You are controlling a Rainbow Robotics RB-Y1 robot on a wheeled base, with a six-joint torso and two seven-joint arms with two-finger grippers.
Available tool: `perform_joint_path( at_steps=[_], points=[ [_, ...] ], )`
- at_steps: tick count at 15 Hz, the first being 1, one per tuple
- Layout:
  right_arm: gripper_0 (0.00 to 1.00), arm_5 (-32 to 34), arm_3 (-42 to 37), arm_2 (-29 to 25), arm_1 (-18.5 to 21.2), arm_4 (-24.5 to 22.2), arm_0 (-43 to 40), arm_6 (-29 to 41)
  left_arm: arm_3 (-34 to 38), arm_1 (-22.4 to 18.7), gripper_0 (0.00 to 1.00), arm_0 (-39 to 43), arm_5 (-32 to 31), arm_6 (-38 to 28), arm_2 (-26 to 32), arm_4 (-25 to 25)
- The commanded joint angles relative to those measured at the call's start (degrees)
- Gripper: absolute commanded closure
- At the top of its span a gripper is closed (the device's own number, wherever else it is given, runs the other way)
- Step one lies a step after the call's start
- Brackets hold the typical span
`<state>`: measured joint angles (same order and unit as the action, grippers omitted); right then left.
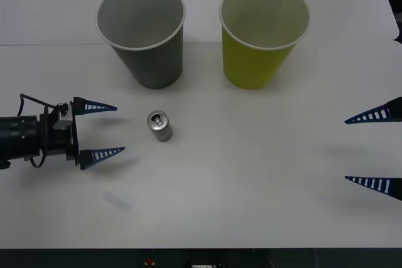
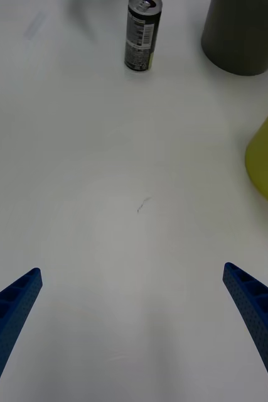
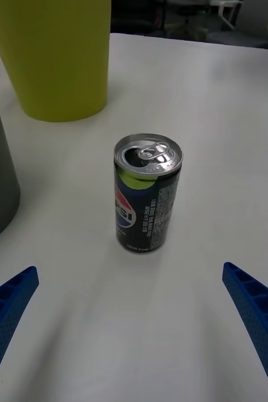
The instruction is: Put the can into the green bin and the plastic bottle into the gray bin
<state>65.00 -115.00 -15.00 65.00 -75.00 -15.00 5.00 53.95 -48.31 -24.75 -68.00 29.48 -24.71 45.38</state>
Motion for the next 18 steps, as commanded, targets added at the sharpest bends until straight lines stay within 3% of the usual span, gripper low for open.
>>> perform_joint_path(
  at_steps=[1, 7, 18],
  points=[
    [0.00, 0.0, 0.0, 0.0, 0.0, 0.0, 0.0, 0.0, -4.0, 1.8, 0.00, -3.5, 0.7, 0.6, -4.6, -3.3],
    [0.00, 0.0, 0.0, 0.0, 0.0, 0.0, 0.0, 0.0, -6.8, 3.2, 0.00, -8.1, 5.3, 3.5, -16.1, -14.9],
    [0.00, 0.0, 0.0, 0.0, 0.0, 0.0, 0.0, 0.0, -6.8, 7.3, 0.00, -11.9, 11.4, 4.4, -22.8, -17.6]
  ],
)
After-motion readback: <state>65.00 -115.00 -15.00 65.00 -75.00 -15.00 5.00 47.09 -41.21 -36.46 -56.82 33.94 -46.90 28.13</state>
